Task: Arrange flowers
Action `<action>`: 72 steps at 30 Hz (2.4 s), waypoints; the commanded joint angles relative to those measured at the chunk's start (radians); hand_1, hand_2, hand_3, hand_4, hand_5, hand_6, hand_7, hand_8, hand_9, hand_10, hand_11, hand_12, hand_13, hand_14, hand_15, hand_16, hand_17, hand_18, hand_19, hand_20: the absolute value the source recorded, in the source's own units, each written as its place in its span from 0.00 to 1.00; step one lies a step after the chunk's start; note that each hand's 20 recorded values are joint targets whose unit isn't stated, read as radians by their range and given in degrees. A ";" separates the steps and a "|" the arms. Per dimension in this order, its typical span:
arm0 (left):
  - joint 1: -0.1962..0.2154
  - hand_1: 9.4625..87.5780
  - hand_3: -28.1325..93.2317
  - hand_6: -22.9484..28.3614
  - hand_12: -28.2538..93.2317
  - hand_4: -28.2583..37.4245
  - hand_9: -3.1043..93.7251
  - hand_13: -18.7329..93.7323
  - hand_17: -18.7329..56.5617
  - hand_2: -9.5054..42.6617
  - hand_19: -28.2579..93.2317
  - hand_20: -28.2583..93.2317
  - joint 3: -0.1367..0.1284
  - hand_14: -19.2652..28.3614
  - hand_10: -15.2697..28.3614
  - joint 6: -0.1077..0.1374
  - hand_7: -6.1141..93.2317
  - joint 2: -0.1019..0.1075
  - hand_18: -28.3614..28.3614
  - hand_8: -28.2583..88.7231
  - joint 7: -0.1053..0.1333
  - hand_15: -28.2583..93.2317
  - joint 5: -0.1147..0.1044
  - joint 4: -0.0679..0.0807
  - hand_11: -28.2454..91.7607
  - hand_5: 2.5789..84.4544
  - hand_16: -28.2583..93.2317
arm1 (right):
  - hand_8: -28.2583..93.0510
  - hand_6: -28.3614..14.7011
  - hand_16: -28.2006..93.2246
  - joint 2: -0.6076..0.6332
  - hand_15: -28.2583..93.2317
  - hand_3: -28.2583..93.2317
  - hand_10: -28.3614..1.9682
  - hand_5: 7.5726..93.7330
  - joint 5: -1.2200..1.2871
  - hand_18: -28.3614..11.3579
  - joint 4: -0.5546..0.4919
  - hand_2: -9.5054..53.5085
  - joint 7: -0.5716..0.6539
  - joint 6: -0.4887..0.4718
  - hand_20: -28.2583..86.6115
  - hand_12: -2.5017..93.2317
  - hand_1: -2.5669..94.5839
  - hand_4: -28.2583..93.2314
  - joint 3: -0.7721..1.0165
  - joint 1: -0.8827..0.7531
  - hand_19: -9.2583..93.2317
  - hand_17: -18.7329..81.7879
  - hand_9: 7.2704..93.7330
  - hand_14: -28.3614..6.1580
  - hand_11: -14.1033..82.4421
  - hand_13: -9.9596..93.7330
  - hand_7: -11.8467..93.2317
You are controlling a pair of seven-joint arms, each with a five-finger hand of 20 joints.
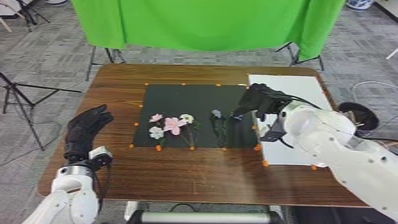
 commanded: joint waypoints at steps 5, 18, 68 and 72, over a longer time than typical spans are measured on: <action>0.003 0.37 0.79 0.49 0.32 0.15 0.59 0.55 0.40 0.31 0.40 0.39 0.000 0.77 0.68 -0.005 0.28 -0.001 0.73 0.16 -0.003 0.47 -0.004 -0.003 0.45 0.64 0.21 | 0.17 0.60 0.47 0.043 0.67 0.76 0.41 0.64 0.056 0.29 -0.031 0.00 -0.102 0.222 0.65 0.18 0.39 0.13 0.083 -0.067 1.00 0.75 0.73 0.68 0.25 0.95 0.23; 0.020 0.37 0.79 0.49 0.32 0.15 0.59 0.55 0.41 0.31 0.40 0.39 -0.029 0.77 0.68 0.017 0.28 -0.003 0.73 0.16 0.015 0.47 -0.011 -0.013 0.45 0.64 0.21 | 0.17 0.57 0.43 -0.055 0.40 0.78 0.39 0.62 0.693 0.26 -0.029 0.20 -0.537 0.413 0.58 0.18 0.14 0.10 0.452 -0.391 0.51 0.43 0.60 0.32 0.23 0.59 0.23; 0.077 0.27 0.84 0.49 0.32 0.19 0.50 0.49 0.42 0.03 0.30 0.39 -0.139 0.71 0.65 -0.023 0.24 -0.014 0.68 0.17 0.230 0.36 -0.077 -0.064 0.41 0.57 0.23 | 0.17 0.64 0.40 -0.457 0.18 0.86 0.57 0.34 0.938 0.41 -0.178 0.03 -0.918 0.125 0.43 0.11 0.01 0.05 0.928 -0.962 0.11 0.26 0.26 0.49 0.16 0.26 0.16; 0.077 0.26 0.84 0.48 0.32 0.19 0.51 0.50 0.41 0.03 0.31 0.39 -0.136 0.72 0.65 -0.031 0.25 -0.018 0.70 0.17 0.224 0.37 -0.076 -0.063 0.41 0.57 0.23 | 0.17 0.63 0.40 -0.459 0.19 0.86 0.58 0.35 0.943 0.40 -0.180 0.03 -0.915 0.119 0.43 0.11 0.01 0.05 0.933 -0.972 0.11 0.26 0.25 0.47 0.16 0.26 0.16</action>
